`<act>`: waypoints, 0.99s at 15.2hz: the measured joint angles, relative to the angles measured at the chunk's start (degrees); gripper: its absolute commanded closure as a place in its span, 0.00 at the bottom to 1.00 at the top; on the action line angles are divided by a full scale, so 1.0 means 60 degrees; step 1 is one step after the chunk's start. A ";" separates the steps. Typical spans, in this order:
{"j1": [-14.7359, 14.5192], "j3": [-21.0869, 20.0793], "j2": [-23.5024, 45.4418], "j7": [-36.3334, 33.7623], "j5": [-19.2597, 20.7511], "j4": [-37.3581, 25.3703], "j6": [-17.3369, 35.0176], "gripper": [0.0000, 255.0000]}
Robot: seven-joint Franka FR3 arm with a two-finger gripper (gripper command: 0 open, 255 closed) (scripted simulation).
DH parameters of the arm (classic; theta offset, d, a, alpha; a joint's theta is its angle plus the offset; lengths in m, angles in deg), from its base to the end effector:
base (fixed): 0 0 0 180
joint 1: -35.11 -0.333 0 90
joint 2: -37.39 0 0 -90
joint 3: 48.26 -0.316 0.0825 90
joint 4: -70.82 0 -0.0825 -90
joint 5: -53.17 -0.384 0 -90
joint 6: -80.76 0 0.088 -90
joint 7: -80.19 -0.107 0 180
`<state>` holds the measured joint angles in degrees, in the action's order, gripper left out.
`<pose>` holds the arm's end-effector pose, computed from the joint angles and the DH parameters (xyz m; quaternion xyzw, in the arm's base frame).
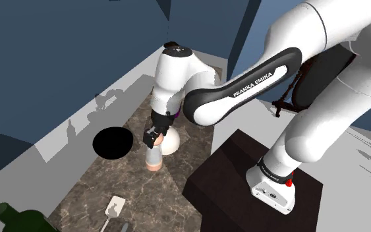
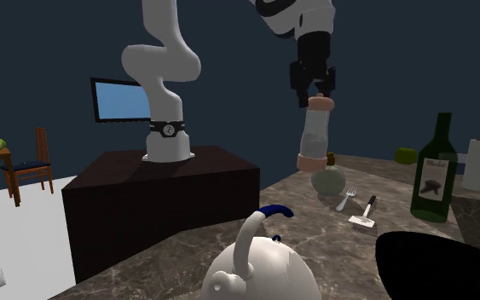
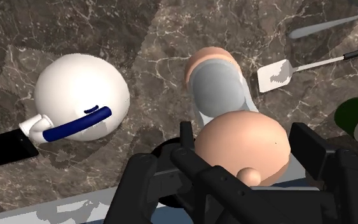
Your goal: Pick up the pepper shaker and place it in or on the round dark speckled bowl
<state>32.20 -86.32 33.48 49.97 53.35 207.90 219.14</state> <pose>0.3737 0.3244 0.3456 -0.9945 -0.0949 -0.0439 0.0042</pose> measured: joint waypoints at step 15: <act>-0.0099 0.1047 0.4682 0.0039 0.2794 -0.6669 -0.2782 1.00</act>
<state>31.61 -80.04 61.57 50.21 70.11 167.88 202.44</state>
